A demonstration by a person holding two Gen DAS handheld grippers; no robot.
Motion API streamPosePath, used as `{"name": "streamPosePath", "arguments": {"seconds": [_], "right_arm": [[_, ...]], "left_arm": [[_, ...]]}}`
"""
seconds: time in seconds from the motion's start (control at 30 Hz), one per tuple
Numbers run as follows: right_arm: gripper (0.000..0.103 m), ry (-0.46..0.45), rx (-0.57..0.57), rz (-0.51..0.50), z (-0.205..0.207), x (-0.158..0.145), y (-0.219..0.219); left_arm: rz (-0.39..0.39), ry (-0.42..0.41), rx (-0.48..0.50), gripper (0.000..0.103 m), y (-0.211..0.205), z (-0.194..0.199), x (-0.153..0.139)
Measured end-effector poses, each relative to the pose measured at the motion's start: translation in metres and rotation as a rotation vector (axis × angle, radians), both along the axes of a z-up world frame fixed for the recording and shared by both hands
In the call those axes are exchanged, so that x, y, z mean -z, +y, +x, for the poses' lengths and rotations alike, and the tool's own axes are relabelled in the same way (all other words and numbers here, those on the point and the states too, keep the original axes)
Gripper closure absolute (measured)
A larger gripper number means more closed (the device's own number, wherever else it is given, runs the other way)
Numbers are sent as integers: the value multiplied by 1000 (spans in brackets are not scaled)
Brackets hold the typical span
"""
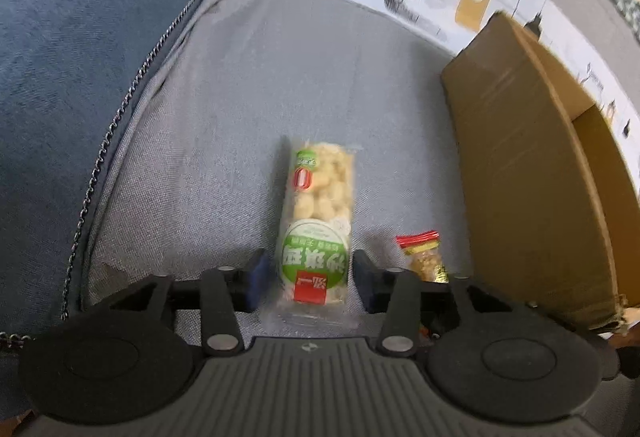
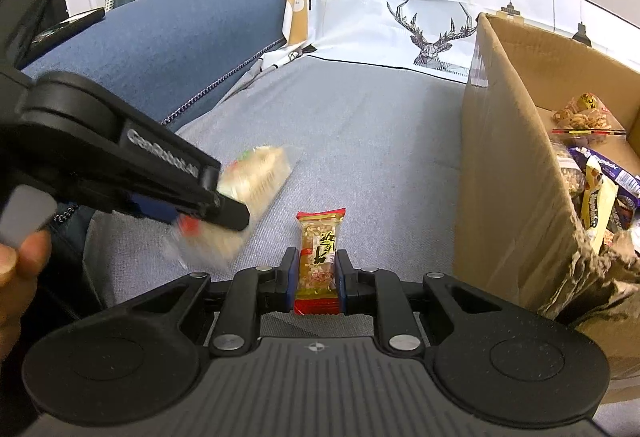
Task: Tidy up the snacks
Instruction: 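Hold the candy in the right tool while the left tool holds the cracker bar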
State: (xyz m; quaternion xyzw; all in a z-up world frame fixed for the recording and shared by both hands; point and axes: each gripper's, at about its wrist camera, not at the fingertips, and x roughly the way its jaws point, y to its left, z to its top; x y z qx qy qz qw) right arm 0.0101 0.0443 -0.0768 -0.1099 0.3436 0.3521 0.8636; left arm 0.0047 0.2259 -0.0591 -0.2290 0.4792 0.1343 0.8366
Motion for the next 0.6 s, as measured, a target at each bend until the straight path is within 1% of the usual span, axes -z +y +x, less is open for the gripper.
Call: {"name": "streamPosePath", "arguments": {"seconds": [0.1, 0.27, 0.33, 0.37, 0.4, 0.5, 0.6], "right_arm": [[84, 3, -6, -2, 1, 1, 2], [84, 4, -16, -5, 1, 1, 2], [84, 0, -16, -3, 1, -1, 2], [83, -3, -13, -2, 1, -2, 2], [83, -4, -8, 0, 1, -4, 2], [83, -16, 4, 1, -4, -7, 2], [83, -32, 6, -16, -11, -8, 2]], "left_arm": [[22, 16, 16, 51, -4, 7, 4], [69, -2, 39, 51, -13, 17, 8], [98, 0, 59, 53, -18, 20, 9], [116, 2, 69, 60, -21, 21, 9], [131, 1, 76, 62, -24, 21, 8], [154, -37, 80, 63, -28, 15, 2], [152, -74, 90, 63, -29, 9, -4]]}}
